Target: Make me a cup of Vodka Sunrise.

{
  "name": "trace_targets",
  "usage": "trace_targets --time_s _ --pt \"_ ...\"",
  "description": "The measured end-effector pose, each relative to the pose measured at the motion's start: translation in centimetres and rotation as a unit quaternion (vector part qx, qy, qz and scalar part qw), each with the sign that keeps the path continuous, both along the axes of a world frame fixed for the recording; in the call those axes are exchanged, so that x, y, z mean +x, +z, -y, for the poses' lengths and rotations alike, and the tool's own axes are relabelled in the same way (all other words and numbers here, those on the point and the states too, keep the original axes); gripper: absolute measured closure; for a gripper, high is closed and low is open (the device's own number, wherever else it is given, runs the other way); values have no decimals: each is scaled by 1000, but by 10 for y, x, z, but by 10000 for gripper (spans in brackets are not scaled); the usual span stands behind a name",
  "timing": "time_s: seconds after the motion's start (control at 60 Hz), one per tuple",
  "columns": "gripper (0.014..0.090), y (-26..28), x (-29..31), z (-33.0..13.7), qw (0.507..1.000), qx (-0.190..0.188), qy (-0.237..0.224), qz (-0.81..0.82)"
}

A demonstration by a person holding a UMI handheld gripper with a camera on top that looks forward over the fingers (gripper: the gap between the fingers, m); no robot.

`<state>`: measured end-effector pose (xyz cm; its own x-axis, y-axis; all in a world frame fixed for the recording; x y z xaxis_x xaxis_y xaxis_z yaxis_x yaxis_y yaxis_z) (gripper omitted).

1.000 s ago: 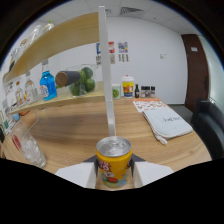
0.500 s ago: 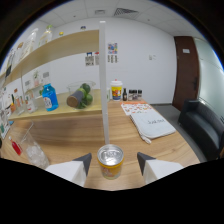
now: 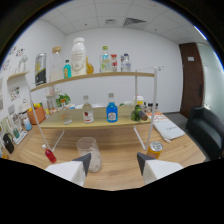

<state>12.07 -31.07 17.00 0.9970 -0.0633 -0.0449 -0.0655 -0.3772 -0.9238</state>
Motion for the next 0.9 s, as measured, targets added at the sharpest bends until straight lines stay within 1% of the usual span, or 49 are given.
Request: trace_targets --time_s 0.183,0.317,0.633,0.8,0.9 --pt "184 -17 -55 3 1000 -5 22 -5" --pt "183 -1 -85 -10 999 12 37 -4" --pt "180 79 -136 -72 994 82 76 -4" --pt "186 89 -154 -111 992 86 89 -3" --pt "193 80 -162 -135 993 75 91 0"
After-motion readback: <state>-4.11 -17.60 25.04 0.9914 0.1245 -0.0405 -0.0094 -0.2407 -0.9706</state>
